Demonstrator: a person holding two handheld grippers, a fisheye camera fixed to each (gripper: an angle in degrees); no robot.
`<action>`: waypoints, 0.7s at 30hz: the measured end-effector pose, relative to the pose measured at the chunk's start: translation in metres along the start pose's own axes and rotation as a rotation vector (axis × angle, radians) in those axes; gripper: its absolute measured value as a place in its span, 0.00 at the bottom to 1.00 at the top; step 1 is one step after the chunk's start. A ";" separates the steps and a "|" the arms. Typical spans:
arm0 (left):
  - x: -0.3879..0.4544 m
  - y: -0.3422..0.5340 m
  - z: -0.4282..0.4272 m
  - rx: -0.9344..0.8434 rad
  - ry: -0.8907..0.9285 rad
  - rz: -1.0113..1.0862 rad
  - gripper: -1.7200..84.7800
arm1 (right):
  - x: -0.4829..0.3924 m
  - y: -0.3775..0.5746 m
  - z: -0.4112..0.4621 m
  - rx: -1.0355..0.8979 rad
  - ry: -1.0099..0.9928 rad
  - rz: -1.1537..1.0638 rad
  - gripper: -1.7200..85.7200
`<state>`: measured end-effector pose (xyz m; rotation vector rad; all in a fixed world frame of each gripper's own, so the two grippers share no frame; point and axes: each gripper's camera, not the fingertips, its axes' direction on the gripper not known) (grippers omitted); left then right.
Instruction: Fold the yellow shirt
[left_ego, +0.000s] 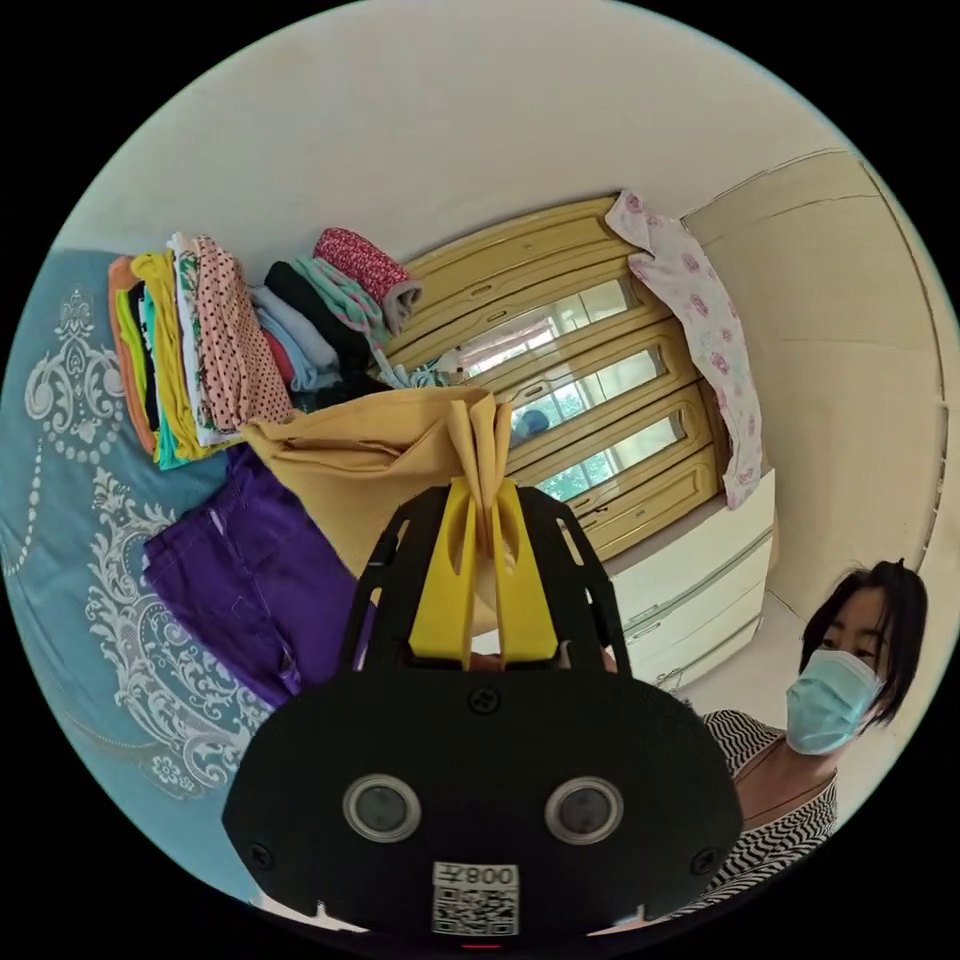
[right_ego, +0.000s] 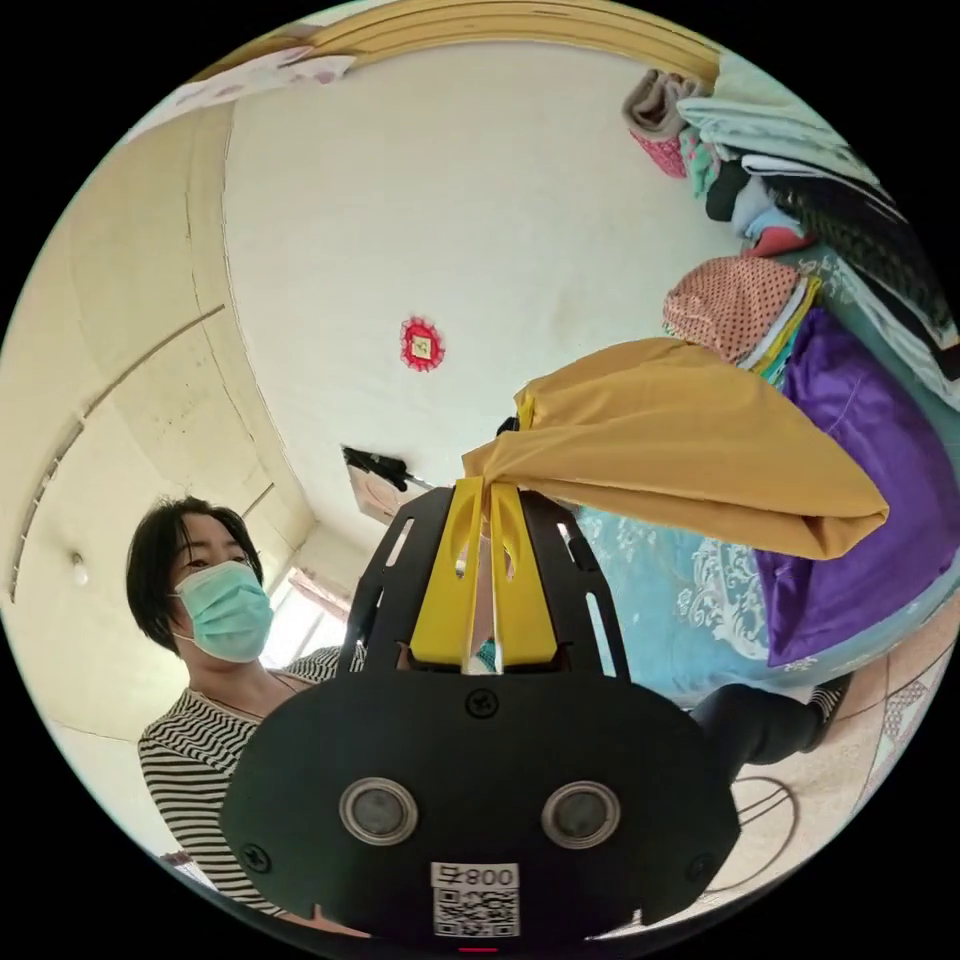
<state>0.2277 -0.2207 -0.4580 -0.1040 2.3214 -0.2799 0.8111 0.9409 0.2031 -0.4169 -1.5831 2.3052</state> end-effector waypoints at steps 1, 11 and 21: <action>-0.015 0.002 0.011 -0.011 -0.018 -0.009 0.05 | -0.006 0.000 -0.010 0.012 0.040 0.003 0.03; -0.336 0.101 0.116 -0.223 -0.228 -0.354 0.05 | 0.089 0.072 -0.034 0.042 0.178 0.430 0.03; -0.503 0.168 0.117 -0.263 -0.269 -0.361 0.06 | 0.045 0.096 0.018 -0.129 0.290 0.437 0.03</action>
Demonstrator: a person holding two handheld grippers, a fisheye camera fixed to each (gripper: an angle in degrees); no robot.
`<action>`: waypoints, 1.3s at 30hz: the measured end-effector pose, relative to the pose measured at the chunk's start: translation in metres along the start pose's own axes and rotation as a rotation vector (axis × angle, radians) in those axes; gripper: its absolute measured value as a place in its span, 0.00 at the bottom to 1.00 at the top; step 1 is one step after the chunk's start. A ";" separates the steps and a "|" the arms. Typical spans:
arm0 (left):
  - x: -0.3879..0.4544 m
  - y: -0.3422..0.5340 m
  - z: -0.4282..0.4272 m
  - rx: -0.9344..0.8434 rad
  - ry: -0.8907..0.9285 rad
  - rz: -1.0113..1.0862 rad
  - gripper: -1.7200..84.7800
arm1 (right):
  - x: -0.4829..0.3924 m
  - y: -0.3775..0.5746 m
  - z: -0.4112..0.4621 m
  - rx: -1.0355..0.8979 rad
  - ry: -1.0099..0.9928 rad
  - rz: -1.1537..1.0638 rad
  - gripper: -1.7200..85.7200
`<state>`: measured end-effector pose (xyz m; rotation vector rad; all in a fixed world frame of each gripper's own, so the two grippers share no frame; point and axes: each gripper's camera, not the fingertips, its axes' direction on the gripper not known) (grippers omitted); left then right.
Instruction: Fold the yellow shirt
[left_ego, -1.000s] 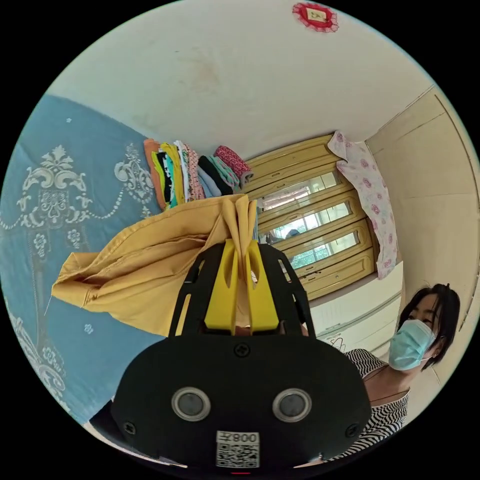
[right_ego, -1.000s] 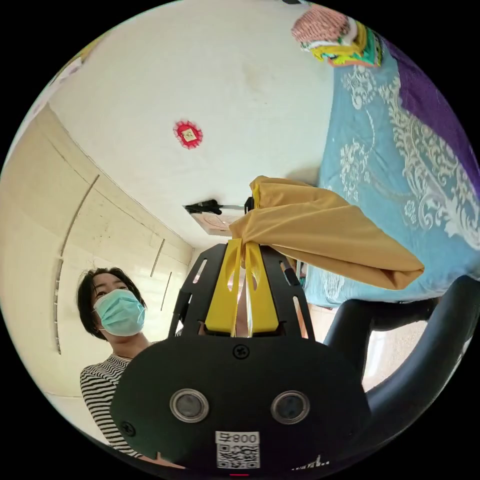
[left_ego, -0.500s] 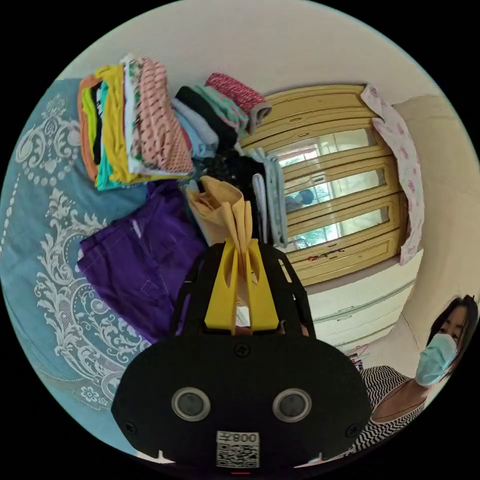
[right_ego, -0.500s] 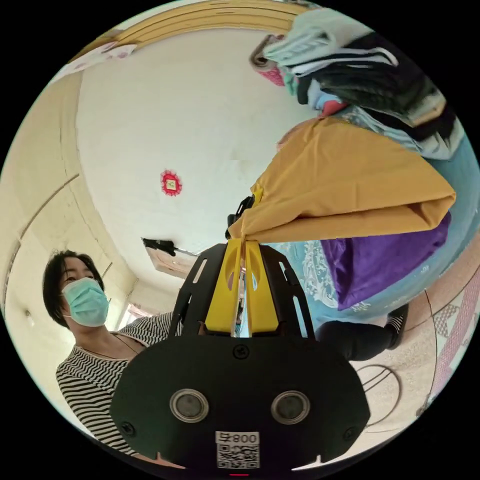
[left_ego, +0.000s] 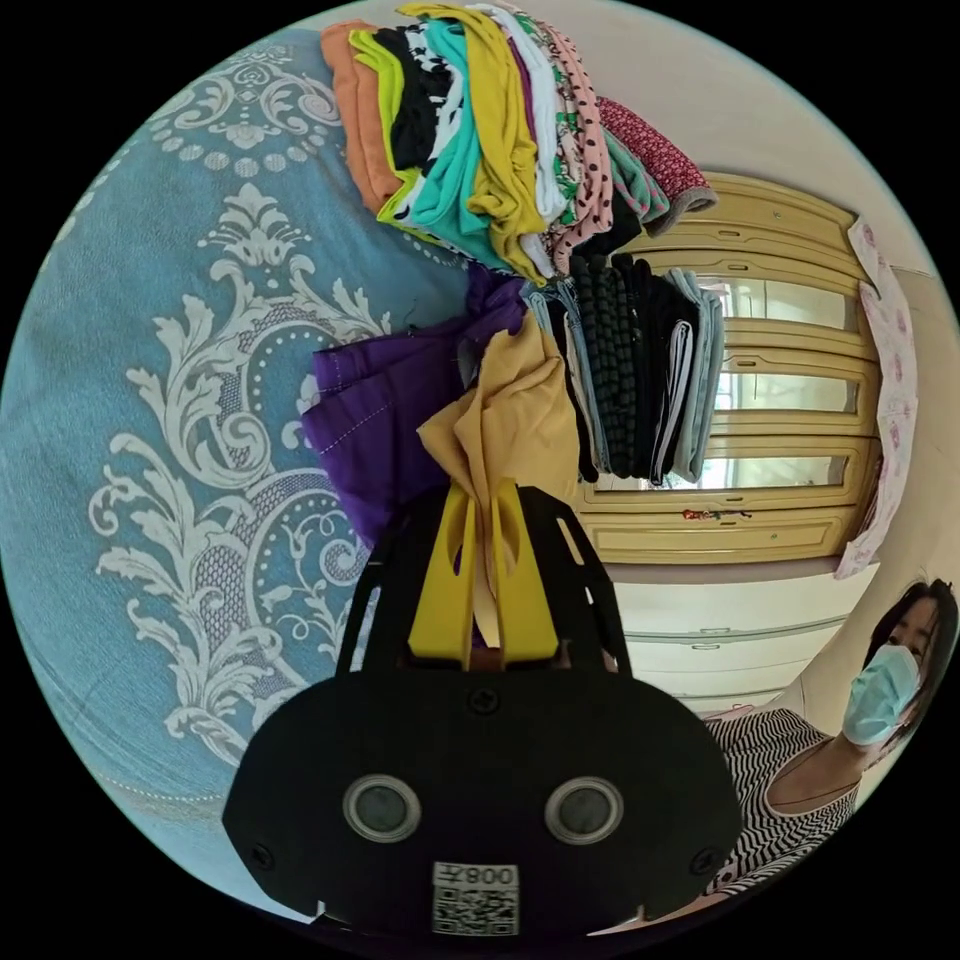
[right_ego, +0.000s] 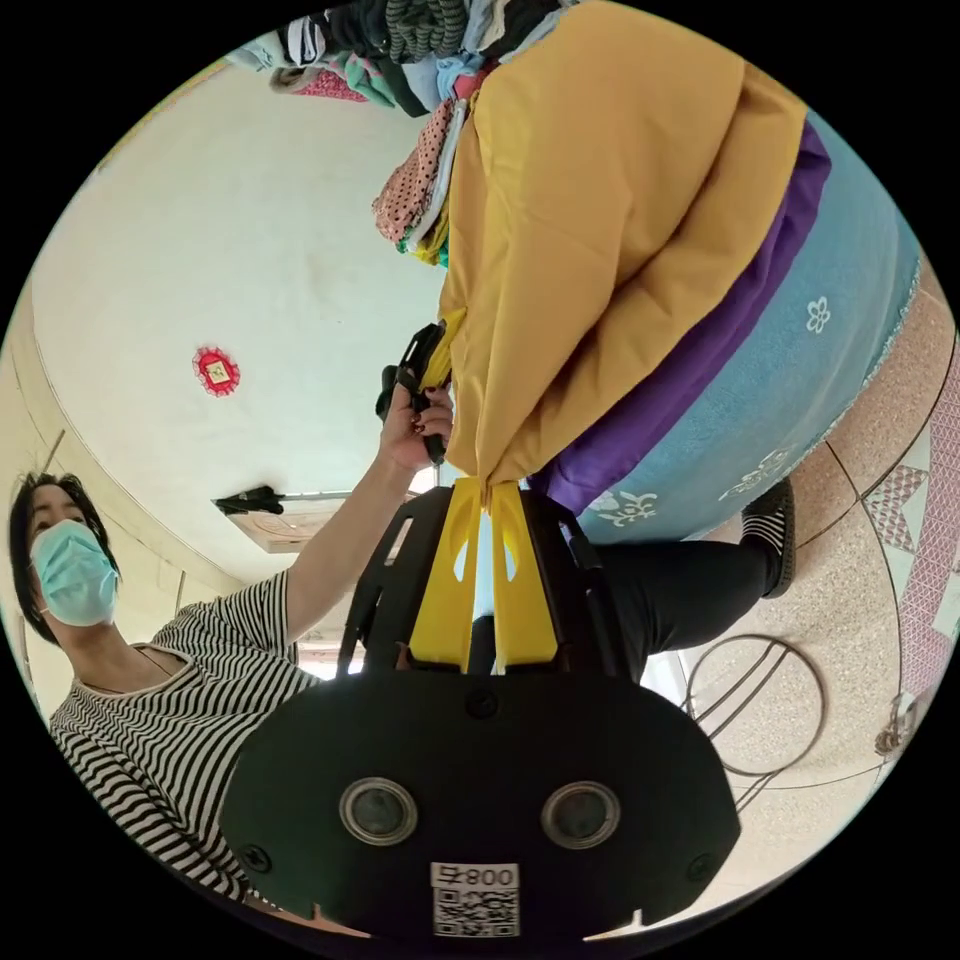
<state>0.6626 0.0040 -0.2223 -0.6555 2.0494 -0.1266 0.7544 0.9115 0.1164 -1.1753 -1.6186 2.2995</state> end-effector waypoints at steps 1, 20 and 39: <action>-0.009 0.001 0.004 -0.004 -0.003 -0.003 0.06 | -0.007 0.006 0.005 -0.014 0.020 -0.006 0.03; -0.129 0.137 0.111 -0.126 0.061 0.274 0.03 | -0.145 0.092 -0.073 0.220 0.264 -0.138 0.02; -0.217 0.219 0.230 -0.367 -0.212 0.408 0.02 | -0.232 0.050 -0.072 0.228 0.653 -0.177 0.02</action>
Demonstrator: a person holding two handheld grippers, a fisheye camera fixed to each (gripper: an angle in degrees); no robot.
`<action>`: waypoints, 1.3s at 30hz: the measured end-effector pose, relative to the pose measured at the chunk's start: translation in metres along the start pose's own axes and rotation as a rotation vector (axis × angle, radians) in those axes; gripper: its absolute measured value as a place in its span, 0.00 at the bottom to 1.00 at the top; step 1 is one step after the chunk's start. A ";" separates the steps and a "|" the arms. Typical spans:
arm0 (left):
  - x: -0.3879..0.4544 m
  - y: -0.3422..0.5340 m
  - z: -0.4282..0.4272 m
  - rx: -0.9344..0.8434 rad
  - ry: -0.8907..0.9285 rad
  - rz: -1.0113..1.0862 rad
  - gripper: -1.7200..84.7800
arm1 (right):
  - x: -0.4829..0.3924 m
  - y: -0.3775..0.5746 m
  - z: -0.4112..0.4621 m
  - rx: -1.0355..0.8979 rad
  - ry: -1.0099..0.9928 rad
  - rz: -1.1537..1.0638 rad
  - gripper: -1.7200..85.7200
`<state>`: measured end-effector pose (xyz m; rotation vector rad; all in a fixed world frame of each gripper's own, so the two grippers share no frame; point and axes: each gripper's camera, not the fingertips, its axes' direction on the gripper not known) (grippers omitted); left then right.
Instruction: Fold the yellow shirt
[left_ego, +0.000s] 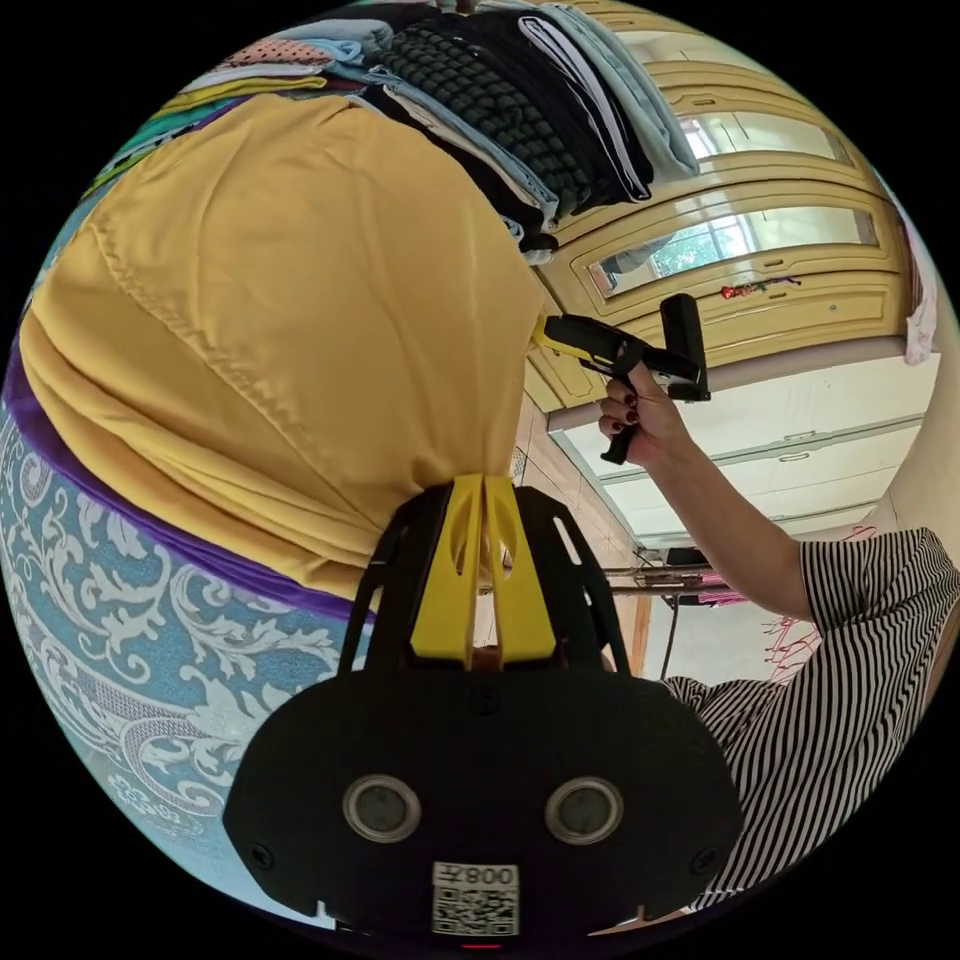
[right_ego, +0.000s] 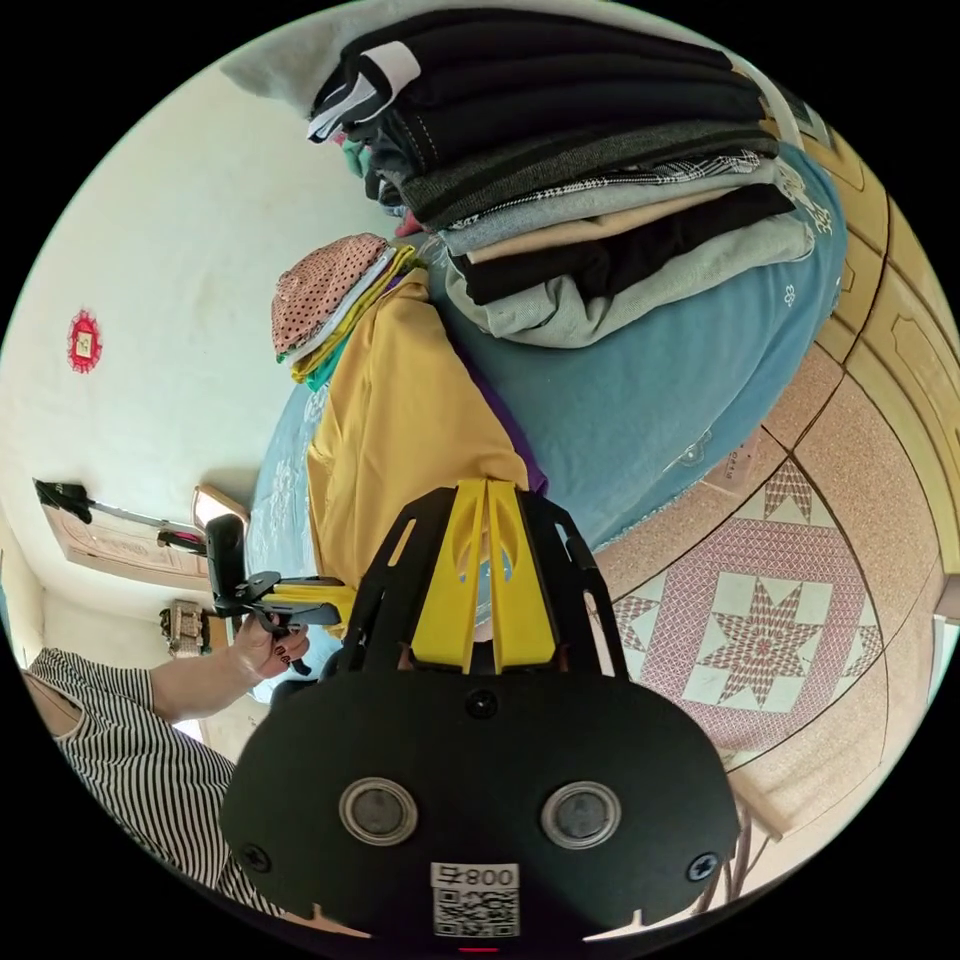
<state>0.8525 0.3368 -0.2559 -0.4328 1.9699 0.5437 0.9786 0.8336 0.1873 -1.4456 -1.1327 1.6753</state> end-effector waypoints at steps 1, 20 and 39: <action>-0.001 0.003 0.000 0.005 0.000 -0.001 0.02 | -0.010 0.003 -0.003 -0.007 0.014 -0.013 0.02; -0.097 0.025 -0.086 0.295 -0.227 -0.136 0.02 | -0.196 -0.036 -0.003 0.093 0.098 -0.238 0.02; -0.094 0.079 -0.110 0.371 -0.207 -0.119 0.02 | -0.295 -0.081 0.084 -0.005 0.157 -0.317 0.02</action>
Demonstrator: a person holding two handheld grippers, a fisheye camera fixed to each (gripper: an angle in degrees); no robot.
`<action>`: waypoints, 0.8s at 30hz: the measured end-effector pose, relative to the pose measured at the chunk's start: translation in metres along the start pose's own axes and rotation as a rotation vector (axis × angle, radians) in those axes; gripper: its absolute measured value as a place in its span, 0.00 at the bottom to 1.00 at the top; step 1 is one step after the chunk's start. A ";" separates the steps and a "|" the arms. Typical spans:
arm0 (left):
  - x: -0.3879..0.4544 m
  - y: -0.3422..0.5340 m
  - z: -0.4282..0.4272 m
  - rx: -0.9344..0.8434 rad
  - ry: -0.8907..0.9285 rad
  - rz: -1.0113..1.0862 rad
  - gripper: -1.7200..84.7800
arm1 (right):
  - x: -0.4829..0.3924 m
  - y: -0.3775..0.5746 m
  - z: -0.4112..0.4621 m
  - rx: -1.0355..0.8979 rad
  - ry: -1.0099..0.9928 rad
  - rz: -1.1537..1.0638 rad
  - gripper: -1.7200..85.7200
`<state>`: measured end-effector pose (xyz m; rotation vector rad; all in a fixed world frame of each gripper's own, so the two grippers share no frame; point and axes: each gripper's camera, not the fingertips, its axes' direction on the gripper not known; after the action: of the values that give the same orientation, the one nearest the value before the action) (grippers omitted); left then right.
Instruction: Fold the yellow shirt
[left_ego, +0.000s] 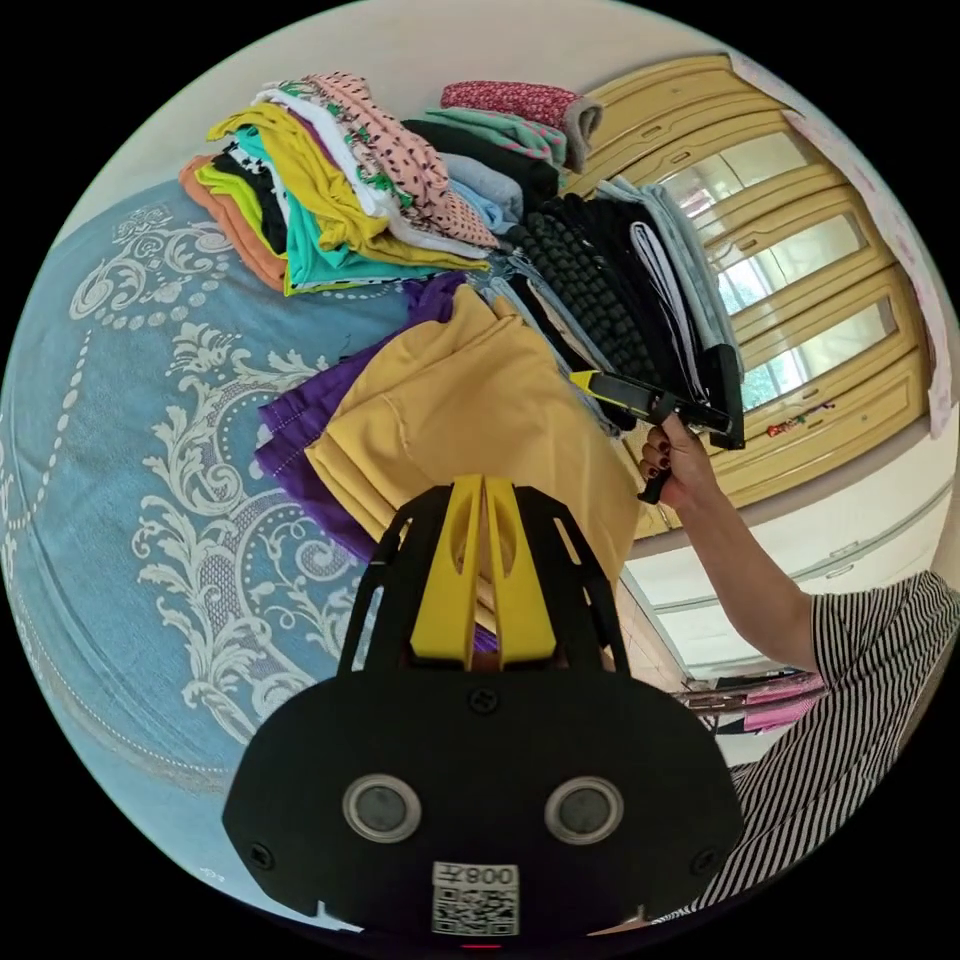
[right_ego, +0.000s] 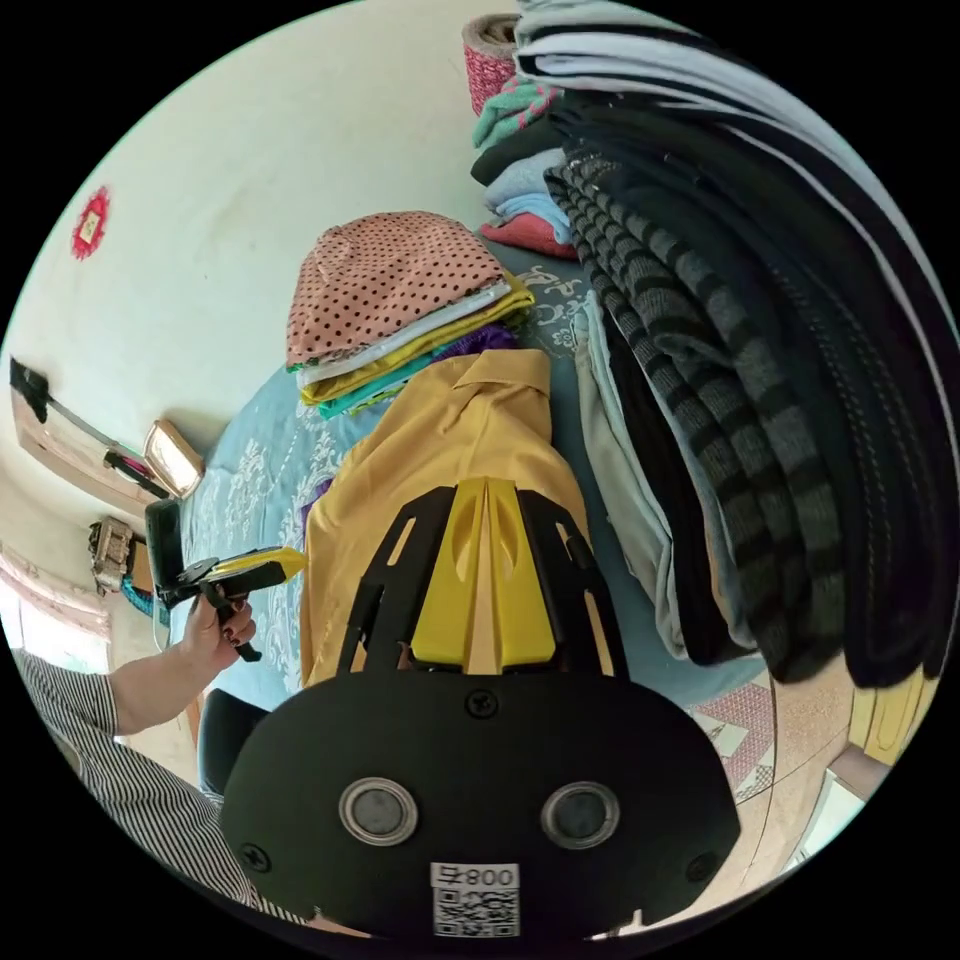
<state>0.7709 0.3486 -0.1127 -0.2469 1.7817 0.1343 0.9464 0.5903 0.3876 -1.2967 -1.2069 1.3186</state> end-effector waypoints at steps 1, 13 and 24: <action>0.005 0.005 -0.001 -0.007 -0.002 0.010 0.02 | -0.010 0.011 -0.009 0.006 -0.006 -0.027 0.02; 0.067 0.039 0.011 -0.153 -0.260 0.177 0.02 | -0.092 0.082 0.050 -0.225 0.289 -0.200 0.02; 0.104 0.047 -0.032 -0.082 -0.380 0.225 0.02 | -0.137 0.067 0.031 -0.098 0.164 -0.123 0.02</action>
<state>0.7074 0.3771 -0.2088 -0.0710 1.4217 0.3902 0.9237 0.4451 0.3366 -1.3492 -1.2282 1.0559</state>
